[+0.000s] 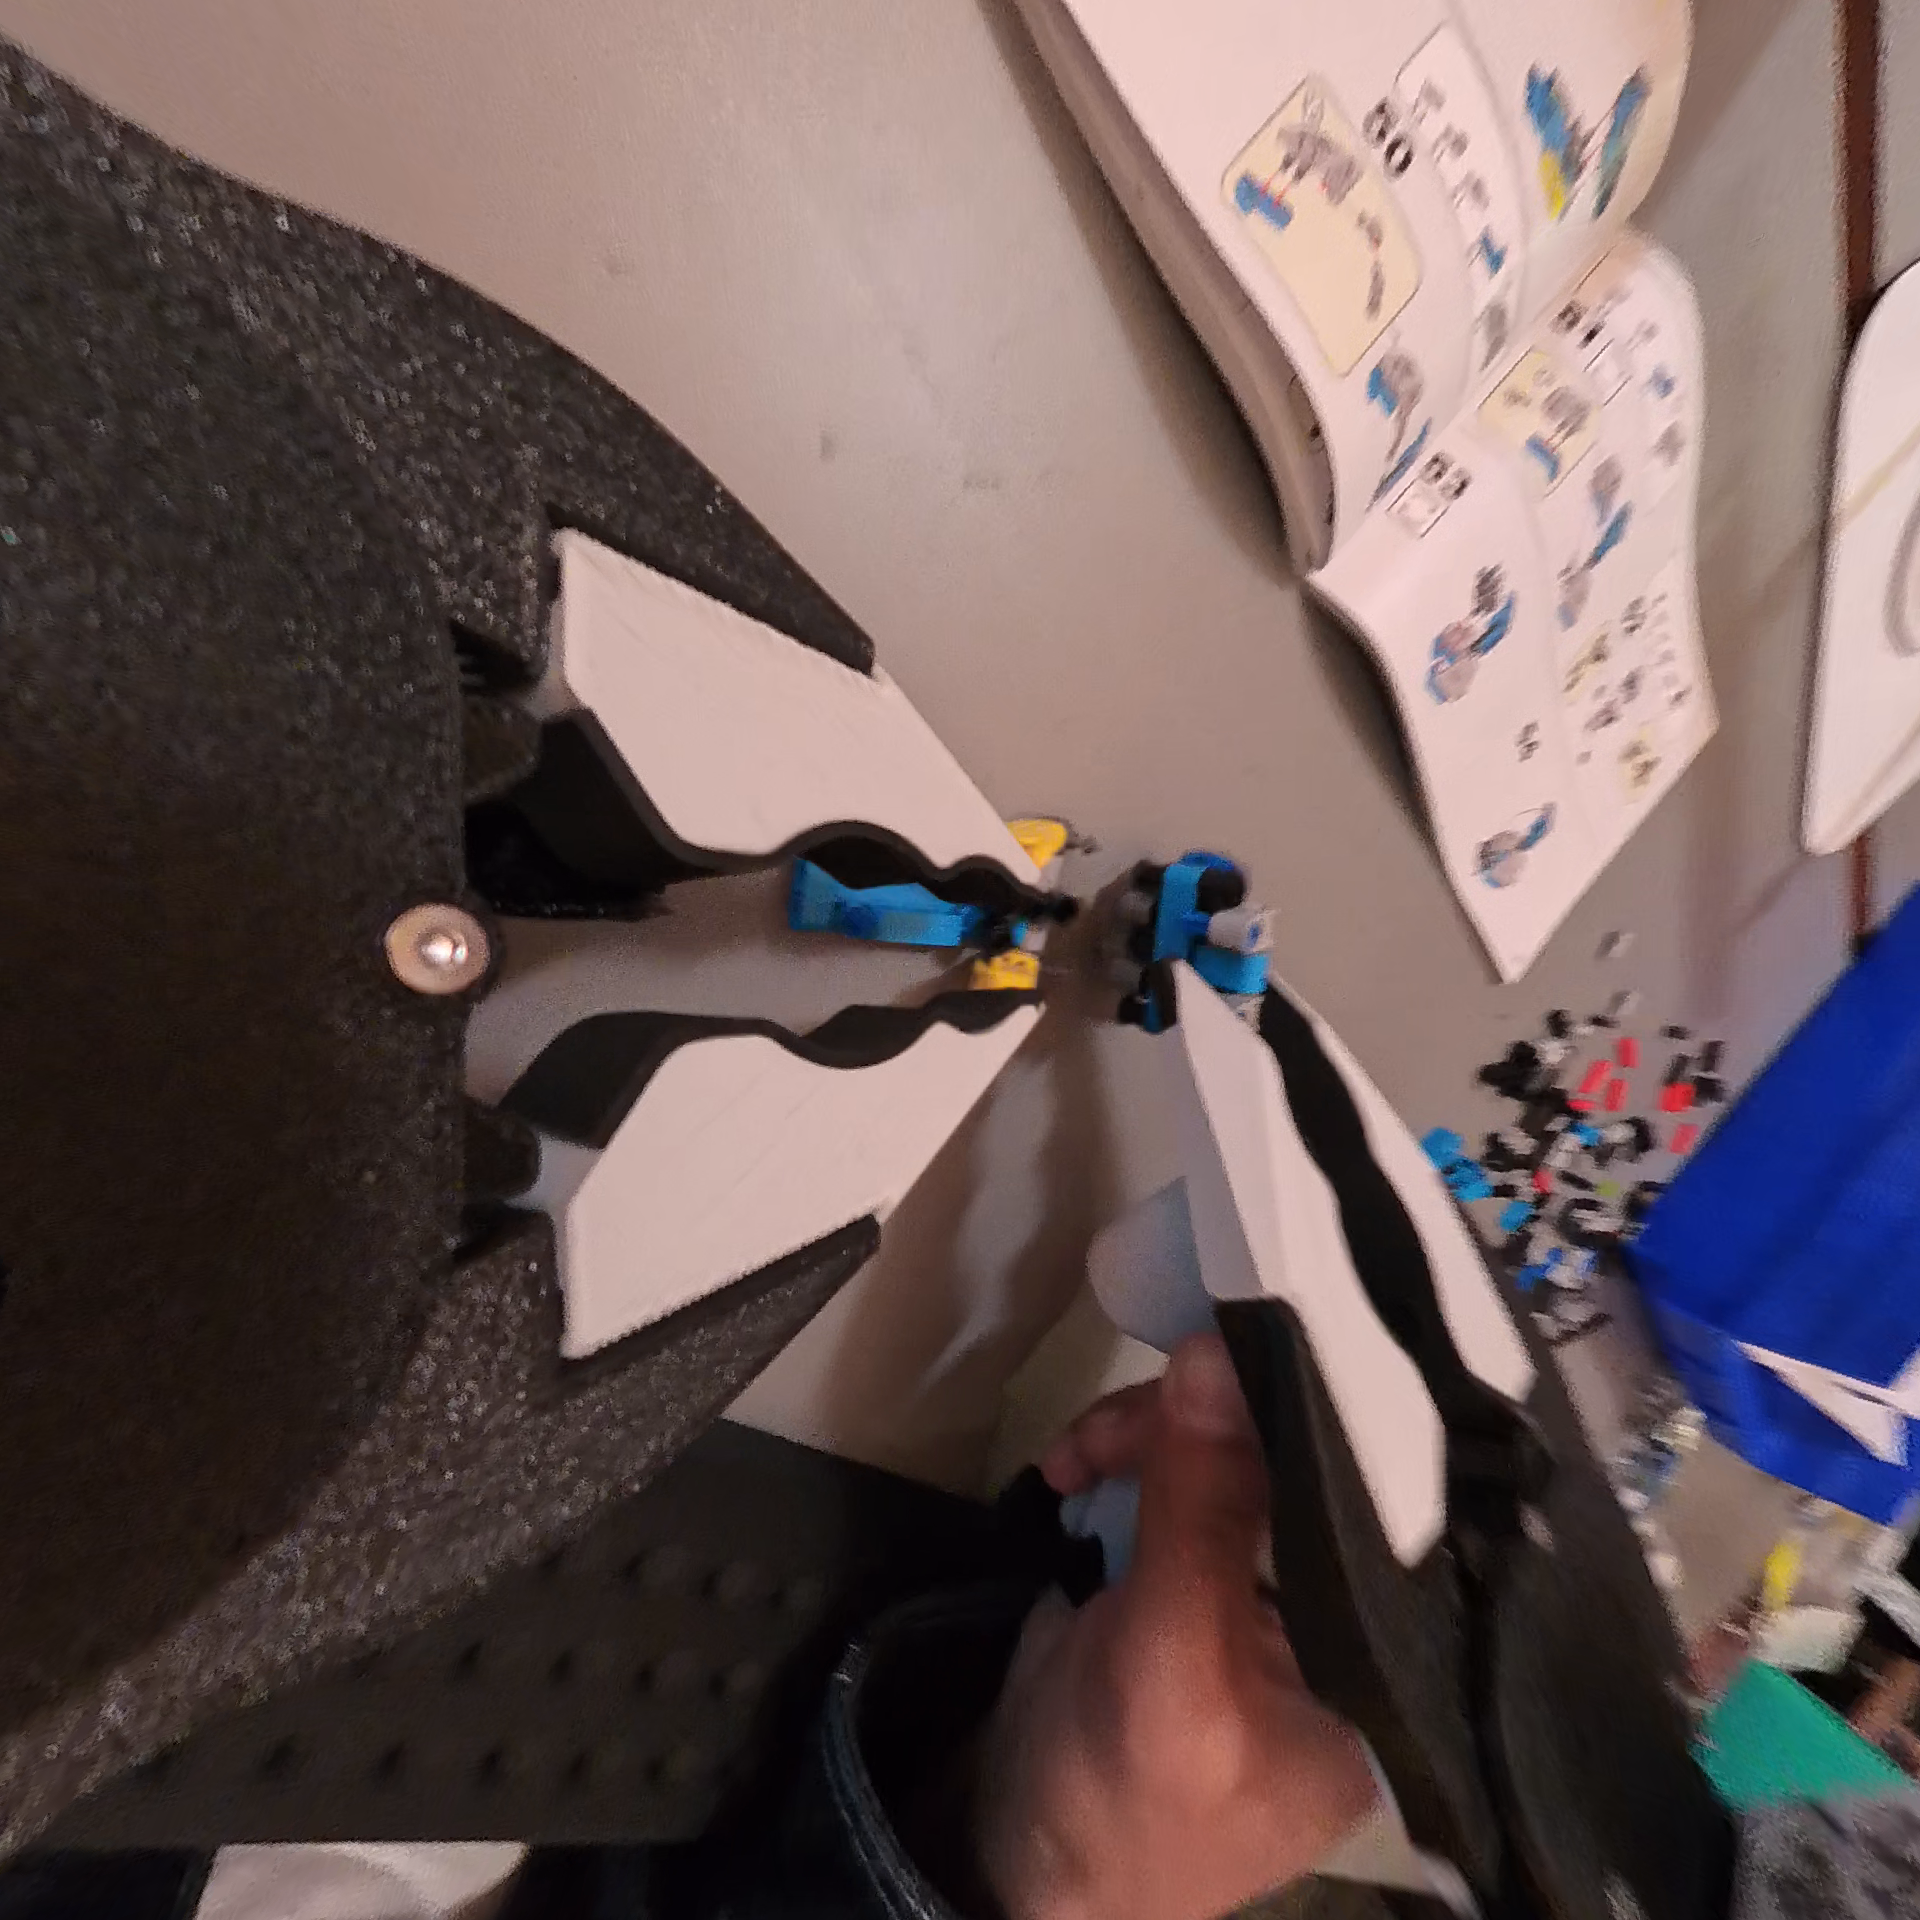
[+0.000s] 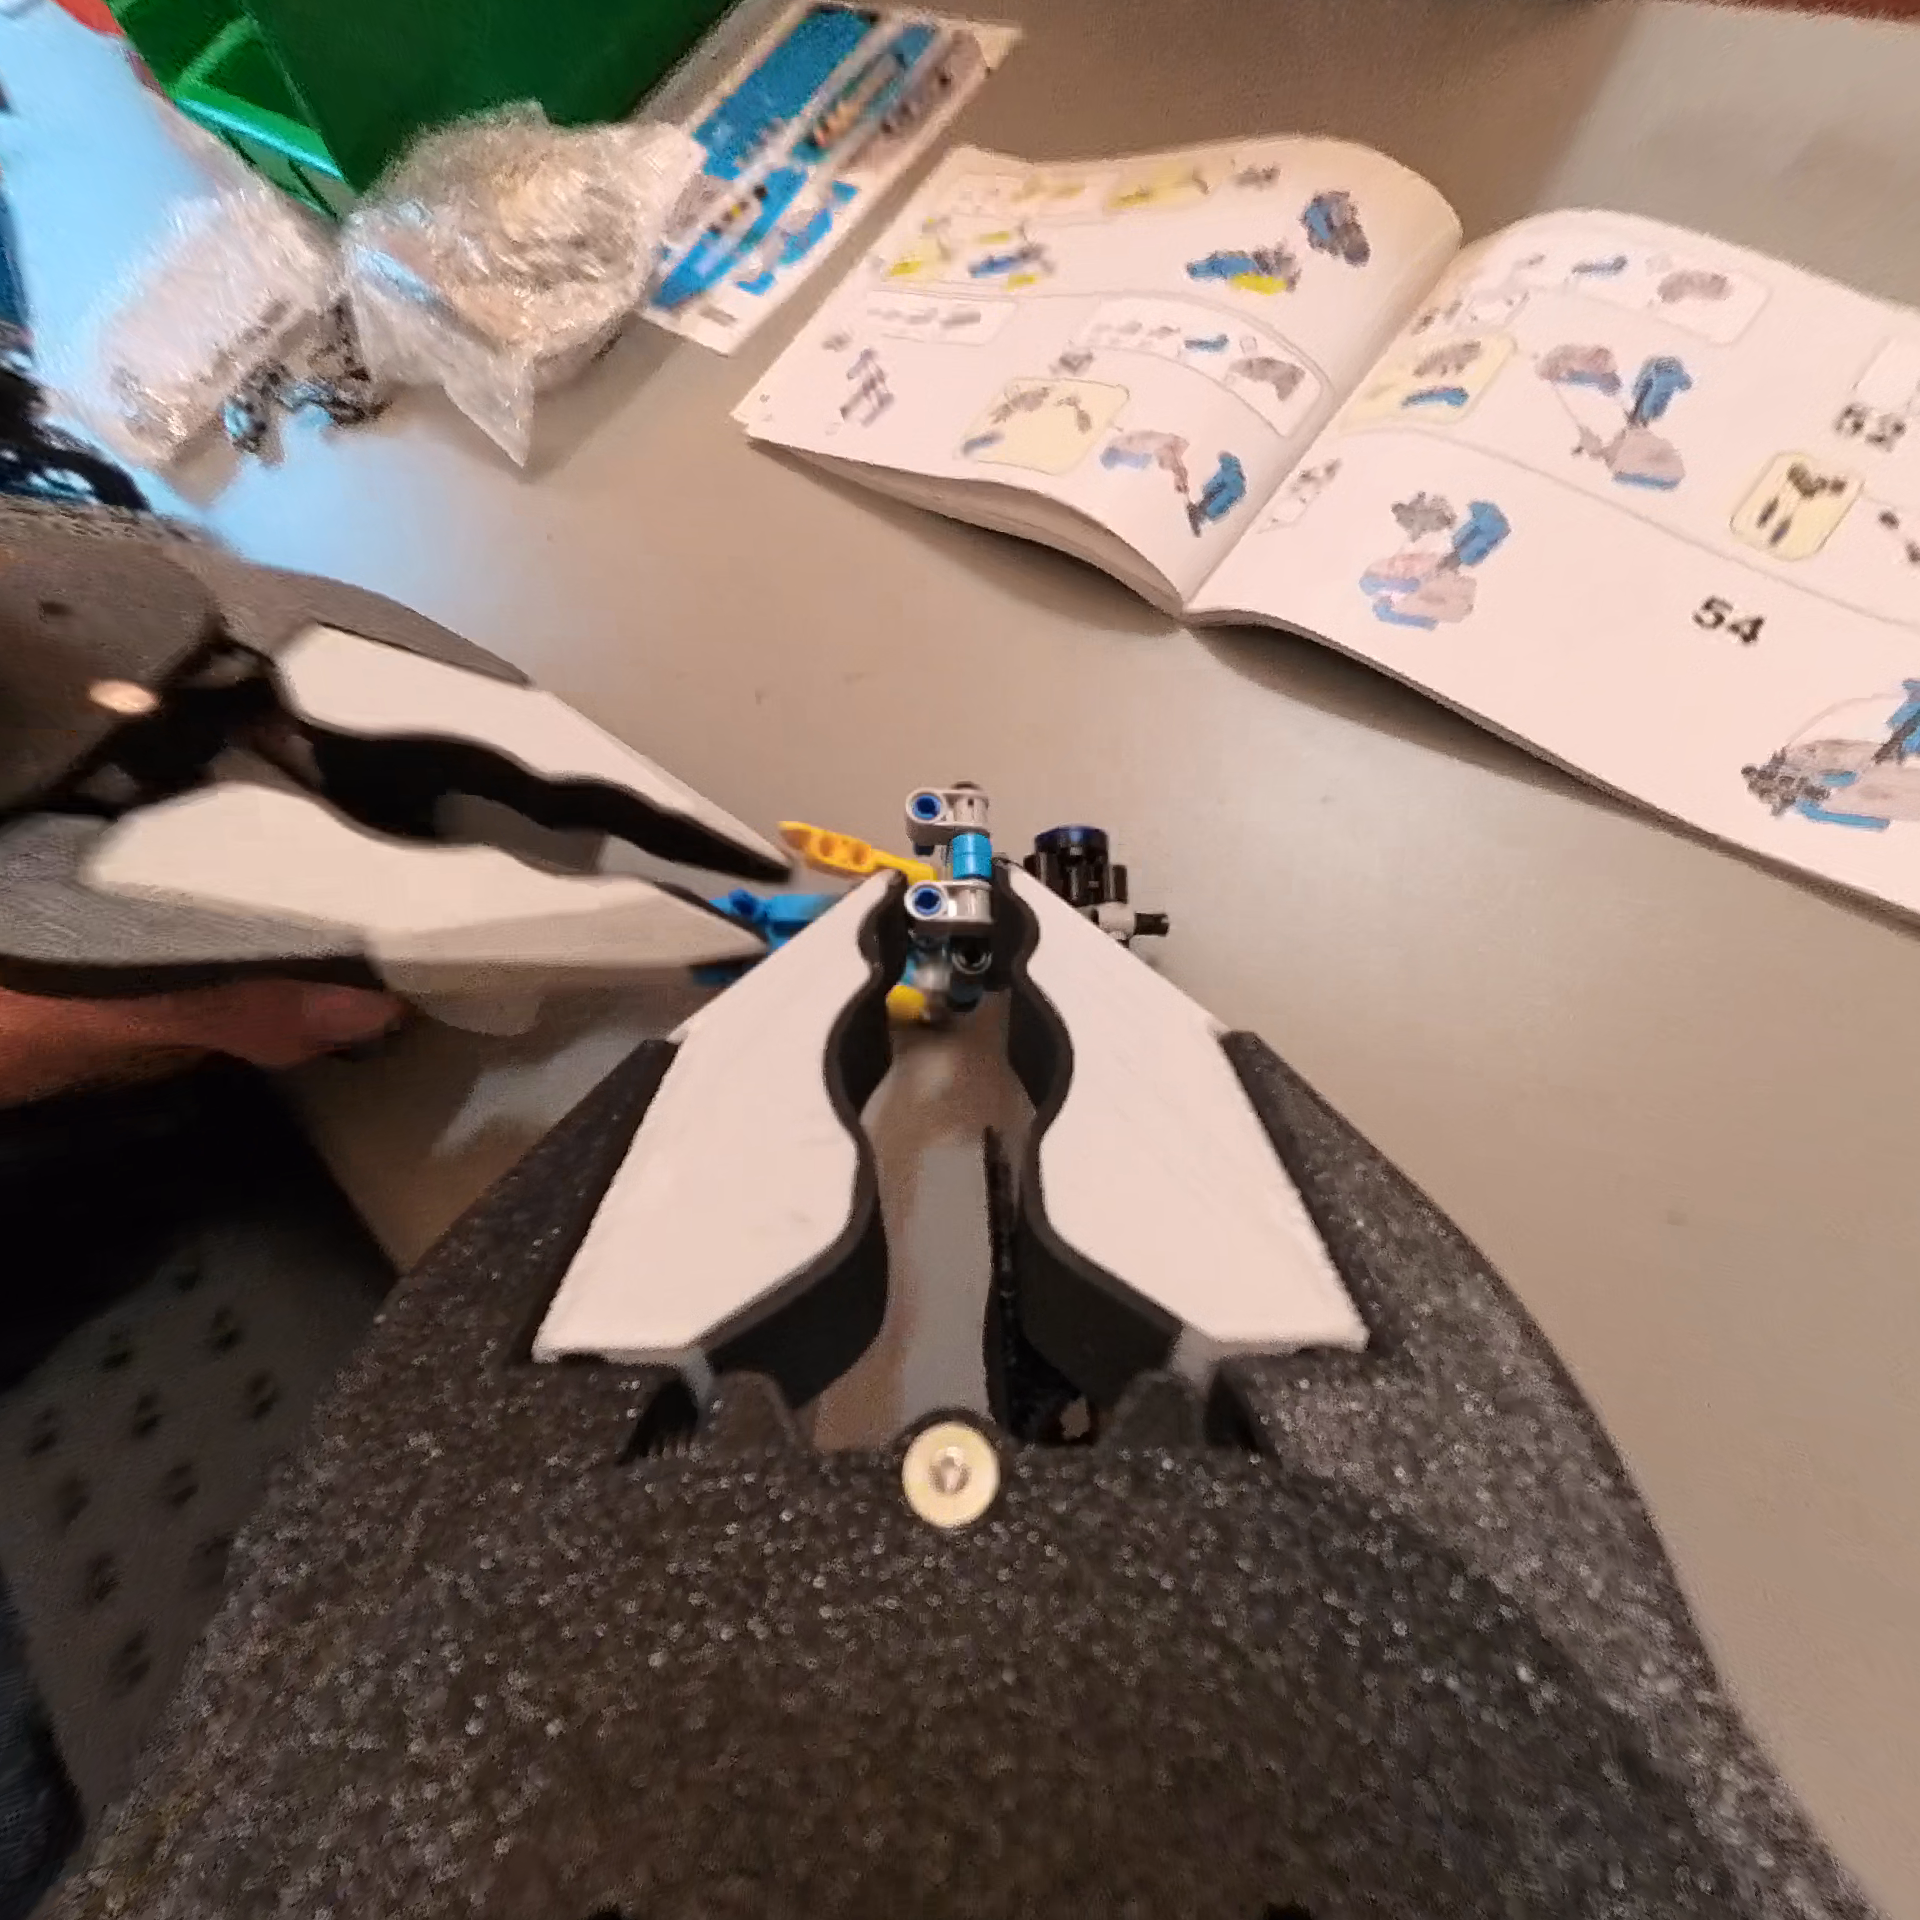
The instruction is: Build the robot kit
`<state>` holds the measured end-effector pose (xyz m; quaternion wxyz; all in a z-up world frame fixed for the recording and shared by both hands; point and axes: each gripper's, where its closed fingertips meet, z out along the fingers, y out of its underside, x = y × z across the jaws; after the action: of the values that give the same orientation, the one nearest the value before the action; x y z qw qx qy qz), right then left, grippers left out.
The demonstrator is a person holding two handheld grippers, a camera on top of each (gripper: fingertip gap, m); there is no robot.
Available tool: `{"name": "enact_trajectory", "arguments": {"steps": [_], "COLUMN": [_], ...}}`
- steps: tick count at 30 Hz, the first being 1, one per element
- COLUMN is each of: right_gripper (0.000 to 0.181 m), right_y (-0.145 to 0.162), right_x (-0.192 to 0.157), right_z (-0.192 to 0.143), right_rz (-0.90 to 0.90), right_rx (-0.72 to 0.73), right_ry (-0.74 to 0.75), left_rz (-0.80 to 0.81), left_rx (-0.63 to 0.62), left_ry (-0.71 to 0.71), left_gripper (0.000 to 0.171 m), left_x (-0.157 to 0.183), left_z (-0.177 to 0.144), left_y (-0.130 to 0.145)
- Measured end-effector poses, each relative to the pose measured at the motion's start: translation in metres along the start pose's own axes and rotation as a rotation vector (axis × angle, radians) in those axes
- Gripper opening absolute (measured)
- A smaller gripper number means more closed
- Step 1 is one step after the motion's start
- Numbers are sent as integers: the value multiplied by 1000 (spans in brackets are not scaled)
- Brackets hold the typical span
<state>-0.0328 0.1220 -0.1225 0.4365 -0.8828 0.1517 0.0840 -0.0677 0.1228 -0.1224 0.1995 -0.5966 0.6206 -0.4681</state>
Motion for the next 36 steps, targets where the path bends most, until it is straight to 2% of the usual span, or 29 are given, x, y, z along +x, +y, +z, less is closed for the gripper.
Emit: {"name": "enact_trajectory", "arguments": {"steps": [2,4,10,17,26,29,31,33,36], "right_gripper": [16,16,15,15,15,15,15,15,15], "right_y": [5,2,-3,7,13,10,-1,-10,1], "right_x": [6,1,-8,-14,-18,-16,-16,-7,24], "right_z": [1,-2,1,11,15,13,7,0,-3], "right_rz": [11,56,-46,-74,-114,-80,-2,44,-10], "right_rx": [-27,8,21,-29,-61,-84,-19,37,-27], "right_ry": [-12,-53,18,47,92,20,-50,-64,28], "left_rz": [-39,-69,-17,39,57,46,43,32,13], "left_rx": [56,68,-15,-173,-177,-178,-177,-175,-167], "left_ry": [-8,-19,-86,-81,-97,-88,-86,-83,-99], "left_gripper": [17,17,17,16,15,14,14,14,23], "left_x": [-8,-15,-24,-19,-17,-16,-16,-16,-20], "left_z": [-7,-10,-7,6,8,8,8,8,7], "left_y": [-10,-11,5,31,32,32,32,32,31]}}
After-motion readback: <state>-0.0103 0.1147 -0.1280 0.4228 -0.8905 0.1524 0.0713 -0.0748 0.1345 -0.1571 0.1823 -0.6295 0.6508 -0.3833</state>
